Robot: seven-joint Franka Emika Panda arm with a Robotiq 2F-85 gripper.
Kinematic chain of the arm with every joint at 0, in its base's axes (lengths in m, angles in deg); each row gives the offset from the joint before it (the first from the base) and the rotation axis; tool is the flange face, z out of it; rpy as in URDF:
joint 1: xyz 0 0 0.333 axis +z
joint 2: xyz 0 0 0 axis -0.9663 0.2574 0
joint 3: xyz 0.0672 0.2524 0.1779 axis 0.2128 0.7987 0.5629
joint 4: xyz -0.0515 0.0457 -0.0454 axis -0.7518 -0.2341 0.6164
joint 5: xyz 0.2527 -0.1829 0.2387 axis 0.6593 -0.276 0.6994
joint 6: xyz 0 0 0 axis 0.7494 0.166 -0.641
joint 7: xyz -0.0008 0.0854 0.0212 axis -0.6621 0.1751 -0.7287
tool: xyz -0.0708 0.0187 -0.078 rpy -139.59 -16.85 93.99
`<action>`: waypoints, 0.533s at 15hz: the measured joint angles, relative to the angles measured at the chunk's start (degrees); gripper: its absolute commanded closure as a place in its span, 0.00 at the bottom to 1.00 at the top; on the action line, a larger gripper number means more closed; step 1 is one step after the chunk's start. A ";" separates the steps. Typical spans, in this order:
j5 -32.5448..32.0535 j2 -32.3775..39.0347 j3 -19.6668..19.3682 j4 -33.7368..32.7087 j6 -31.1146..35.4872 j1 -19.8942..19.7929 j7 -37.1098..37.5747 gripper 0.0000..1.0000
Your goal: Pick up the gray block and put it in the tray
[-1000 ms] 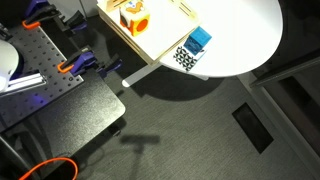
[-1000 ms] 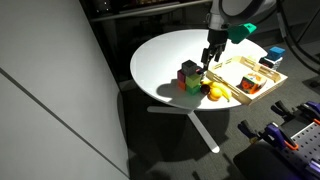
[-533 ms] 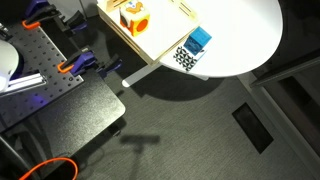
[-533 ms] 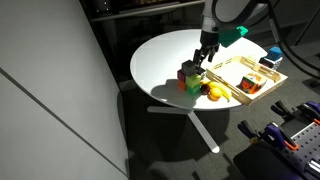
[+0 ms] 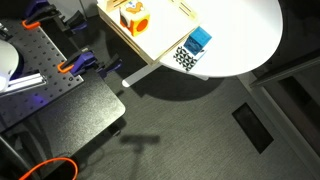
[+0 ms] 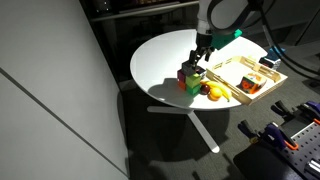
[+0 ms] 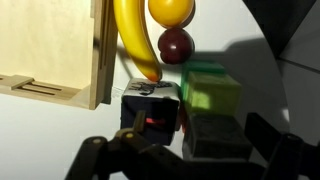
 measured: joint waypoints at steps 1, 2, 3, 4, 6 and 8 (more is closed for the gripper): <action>0.00 0.22 0.00 -0.32 0.00 0.02 0.09 0.00; 0.07 0.43 0.03 -0.59 0.00 0.03 0.10 0.00; 0.28 0.58 0.10 -0.80 0.00 0.03 0.10 0.00; 0.78 0.63 0.26 -0.93 0.00 0.03 0.10 0.00; 2.67 0.63 0.83 -1.18 -0.06 0.03 -0.13 0.00; 4.33 0.63 1.40 -1.50 -0.08 0.03 -0.21 0.00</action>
